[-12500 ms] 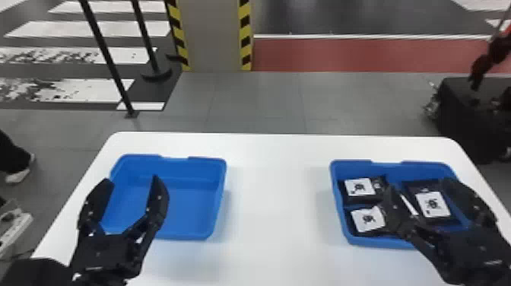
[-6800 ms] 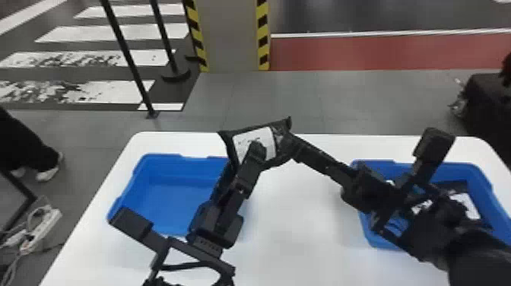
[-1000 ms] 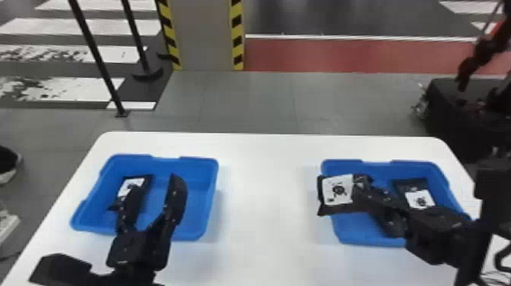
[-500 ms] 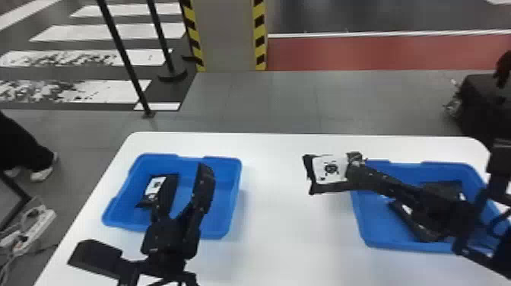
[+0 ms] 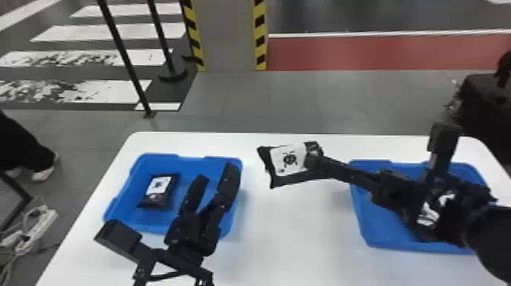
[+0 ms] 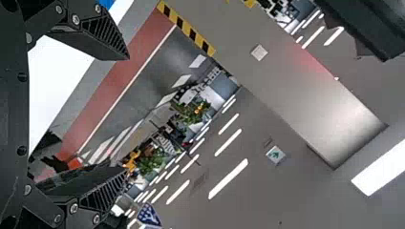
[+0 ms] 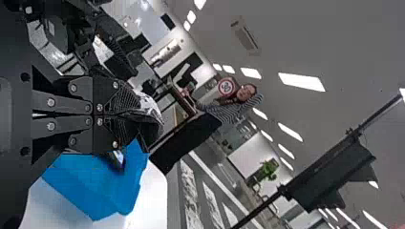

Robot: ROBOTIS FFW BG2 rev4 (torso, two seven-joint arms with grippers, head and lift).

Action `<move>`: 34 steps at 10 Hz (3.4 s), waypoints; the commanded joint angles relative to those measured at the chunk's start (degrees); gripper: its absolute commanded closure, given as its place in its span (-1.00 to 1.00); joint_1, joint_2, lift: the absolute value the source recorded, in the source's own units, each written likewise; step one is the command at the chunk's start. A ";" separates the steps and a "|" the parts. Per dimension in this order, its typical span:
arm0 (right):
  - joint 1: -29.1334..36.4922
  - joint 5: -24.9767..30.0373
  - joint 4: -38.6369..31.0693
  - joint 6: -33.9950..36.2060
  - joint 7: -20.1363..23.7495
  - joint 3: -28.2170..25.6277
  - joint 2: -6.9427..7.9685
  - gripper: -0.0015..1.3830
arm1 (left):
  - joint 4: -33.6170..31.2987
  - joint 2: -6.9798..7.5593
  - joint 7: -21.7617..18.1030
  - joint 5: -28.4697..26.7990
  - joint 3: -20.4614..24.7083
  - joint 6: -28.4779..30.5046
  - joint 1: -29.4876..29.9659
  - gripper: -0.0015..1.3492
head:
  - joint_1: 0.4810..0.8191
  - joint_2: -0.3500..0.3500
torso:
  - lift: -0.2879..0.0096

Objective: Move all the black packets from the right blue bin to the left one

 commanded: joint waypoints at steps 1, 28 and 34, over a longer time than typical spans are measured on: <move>-2.35 -1.02 2.40 0.03 0.40 2.98 0.16 0.70 | -0.16 -0.09 -0.83 0.90 0.00 1.76 -0.83 -0.68 | 0.27 0.36 | 0.20; 6.08 25.61 -12.50 -2.93 -10.93 -8.88 0.60 -0.74 | 16.57 -0.15 2.59 -29.86 13.80 -13.85 -7.16 -0.71 | 0.27 0.52 | 0.20; 17.48 28.95 -19.82 4.95 -31.15 -13.98 0.69 -0.75 | 1.95 -0.15 2.59 -22.92 8.97 -12.16 3.39 -0.71 | 0.27 -0.05 | 0.20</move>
